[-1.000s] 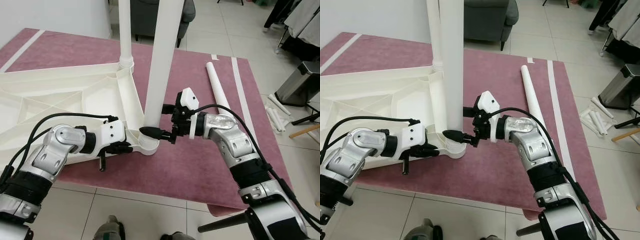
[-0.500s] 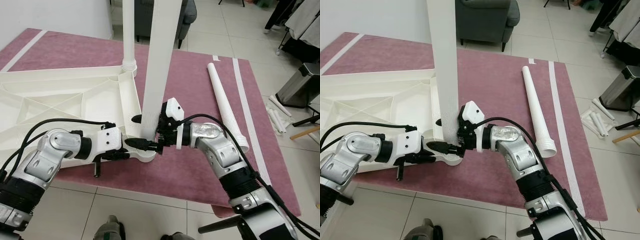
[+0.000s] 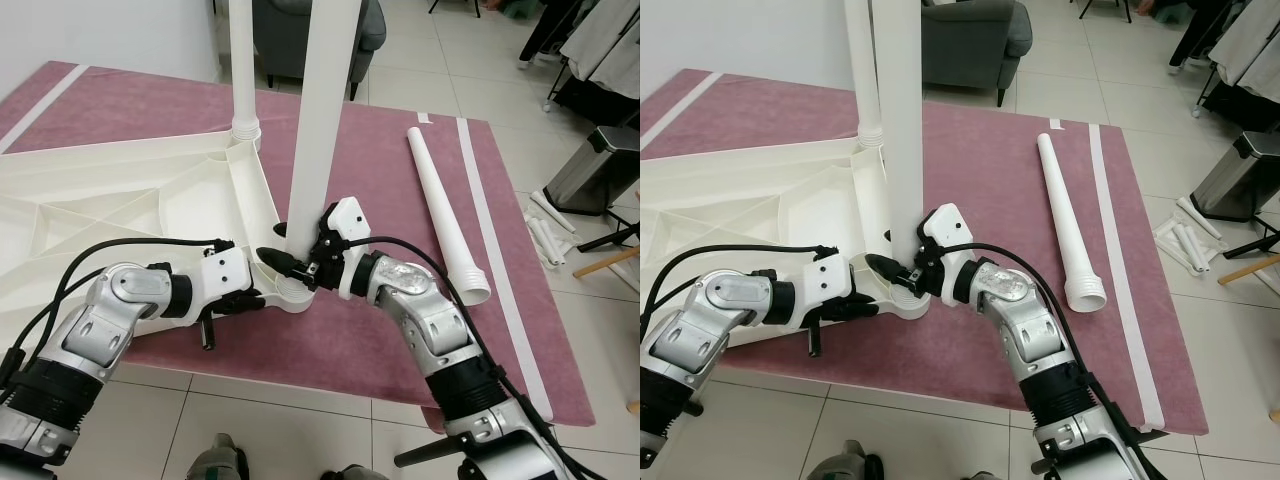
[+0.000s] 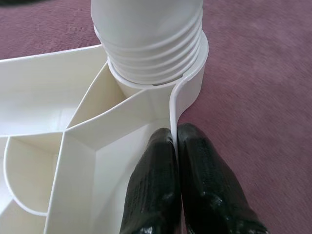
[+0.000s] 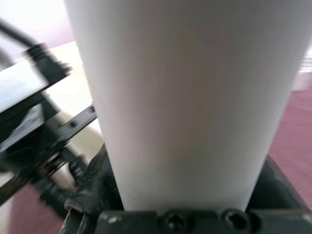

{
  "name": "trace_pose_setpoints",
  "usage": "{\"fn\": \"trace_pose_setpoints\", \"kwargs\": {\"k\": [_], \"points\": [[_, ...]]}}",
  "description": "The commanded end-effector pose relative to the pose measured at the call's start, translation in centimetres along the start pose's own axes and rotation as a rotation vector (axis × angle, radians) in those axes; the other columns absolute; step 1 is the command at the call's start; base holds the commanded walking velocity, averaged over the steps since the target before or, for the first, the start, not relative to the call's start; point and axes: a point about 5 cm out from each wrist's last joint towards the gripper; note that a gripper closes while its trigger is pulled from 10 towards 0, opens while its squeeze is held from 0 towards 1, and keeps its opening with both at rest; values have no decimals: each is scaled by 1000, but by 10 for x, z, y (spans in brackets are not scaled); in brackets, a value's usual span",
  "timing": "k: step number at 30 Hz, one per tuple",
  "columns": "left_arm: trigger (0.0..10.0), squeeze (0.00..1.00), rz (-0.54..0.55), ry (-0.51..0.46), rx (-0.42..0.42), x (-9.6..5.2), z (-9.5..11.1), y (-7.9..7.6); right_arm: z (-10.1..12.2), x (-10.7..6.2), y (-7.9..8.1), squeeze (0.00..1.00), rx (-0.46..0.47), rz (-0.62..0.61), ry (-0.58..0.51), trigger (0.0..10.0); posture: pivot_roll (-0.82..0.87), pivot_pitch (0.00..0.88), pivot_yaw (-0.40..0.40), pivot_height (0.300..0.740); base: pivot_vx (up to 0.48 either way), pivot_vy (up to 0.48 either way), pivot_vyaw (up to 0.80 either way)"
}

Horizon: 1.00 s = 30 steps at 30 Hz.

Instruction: Building children table

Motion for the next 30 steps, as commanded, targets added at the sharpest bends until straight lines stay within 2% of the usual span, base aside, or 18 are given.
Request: {"fn": "trace_pose_setpoints", "kwargs": {"k": [1,3,4,6,8,9,11,12,13,16,19,20,21,22,25,26,30], "points": [[0,0,-12,-91,53,6,22,0,-26,1,8,0,61,-93,146,0,143,59,-22,740,0,0,0],[0,0,-3,-103,51,9,26,3,-29,5,13,0,83,-189,174,0,141,59,-20,740,0,0,0],[0,0,-3,-103,51,9,26,3,-29,5,13,0,83,-189,174,0,141,59,-20,740,0,0,0],[0,0,11,-116,46,13,31,7,-40,6,15,0,117,-347,244,0,142,59,-18,740,0,0,0],[0,0,11,-116,46,13,31,7,-40,6,15,0,117,-347,244,0,142,59,-18,740,0,0,0],[0,0,24,-124,41,16,33,11,-45,5,17,0,118,-426,277,0,144,63,-13,740,0,0,0],[0,0,24,-124,41,16,33,11,-45,5,17,0,118,-426,277,0,144,63,-13,740,0,0,0],[0,0,37,-131,33,20,36,15,-50,5,19,0,121,-503,303,0,145,64,-13,740,0,0,0],[0,0,37,-131,33,20,36,15,-50,5,19,0,121,-503,303,0,145,64,-13,740,0,0,0],[0,0,77,-146,7,32,44,25,-54,6,21,0,141,-630,332,0,148,69,-11,740,0,0,0],[0,0,81,-146,3,33,44,26,-52,7,21,0,137,-637,316,0,147,69,-9,740,0,0,0],[0,0,80,-145,2,32,43,25,-50,8,23,0,129,-619,298,863,147,72,-8,740,0,0,0],[0,0,77,-142,2,32,42,25,-47,8,23,0,115,-611,285,3961,145,72,-8,740,0,0,0],[0,0,76,-139,1,31,40,24,-45,9,23,0,109,-601,271,10000,145,72,-8,740,0,0,0],[0,0,76,-134,-1,30,38,24,-41,10,23,0,94,-582,238,10000,146,73,-8,740,0,0,0],[0,0,76,-133,-2,30,38,24,-38,12,23,1000,94,-554,207,10000,147,73,-9,740,0,0,0],[0,0,73,-131,-2,30,37,23,-30,13,21,1000,74,-508,151,10000,148,73,-9,740,0,0,0]]}}
Point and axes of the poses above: a point about 5 cm out from each wrist's last joint towards the gripper, its own x axis pointing out of the wrist towards the gripper, its own z axis along the axis of the wrist's last joint, y = z × x, and after that the axes turned 9 degrees about -x, right-handed
